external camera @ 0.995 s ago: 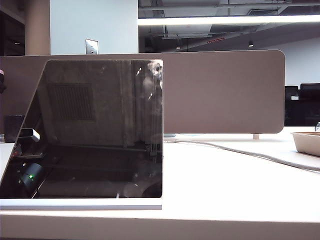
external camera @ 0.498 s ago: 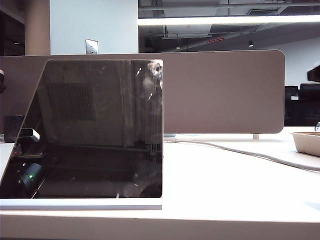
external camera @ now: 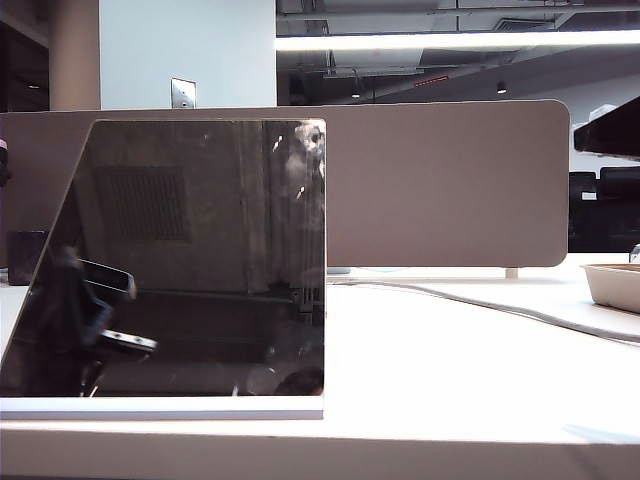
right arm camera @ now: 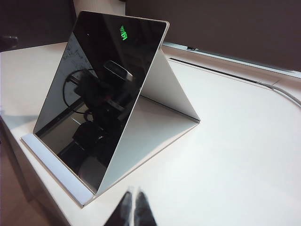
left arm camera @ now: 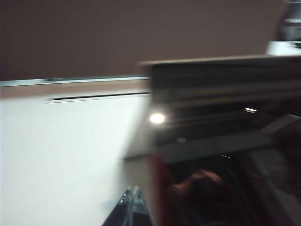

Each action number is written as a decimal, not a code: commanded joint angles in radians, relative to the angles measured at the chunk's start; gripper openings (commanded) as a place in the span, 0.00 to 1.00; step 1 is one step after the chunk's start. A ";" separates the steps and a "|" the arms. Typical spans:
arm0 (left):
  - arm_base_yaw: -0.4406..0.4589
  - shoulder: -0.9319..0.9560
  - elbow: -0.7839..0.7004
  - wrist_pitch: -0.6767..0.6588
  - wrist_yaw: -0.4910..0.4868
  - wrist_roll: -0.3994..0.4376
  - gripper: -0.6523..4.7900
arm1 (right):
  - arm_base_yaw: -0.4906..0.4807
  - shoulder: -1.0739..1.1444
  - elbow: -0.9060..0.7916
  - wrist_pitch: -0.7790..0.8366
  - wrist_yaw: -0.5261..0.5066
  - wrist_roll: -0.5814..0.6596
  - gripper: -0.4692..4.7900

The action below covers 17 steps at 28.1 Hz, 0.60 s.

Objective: Push the base of the mirror on the table to move it forward for a short distance.

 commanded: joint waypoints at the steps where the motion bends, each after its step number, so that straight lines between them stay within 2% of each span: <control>1: -0.088 0.000 0.000 0.010 0.000 0.004 0.11 | -0.001 0.000 0.001 0.017 0.001 -0.002 0.13; 8: -0.257 0.000 0.001 0.010 0.001 0.004 0.11 | -0.001 0.000 0.001 0.017 0.001 -0.002 0.13; 17: -0.273 0.000 0.001 0.010 0.002 0.004 0.11 | 0.000 0.000 0.001 0.017 0.001 -0.002 0.13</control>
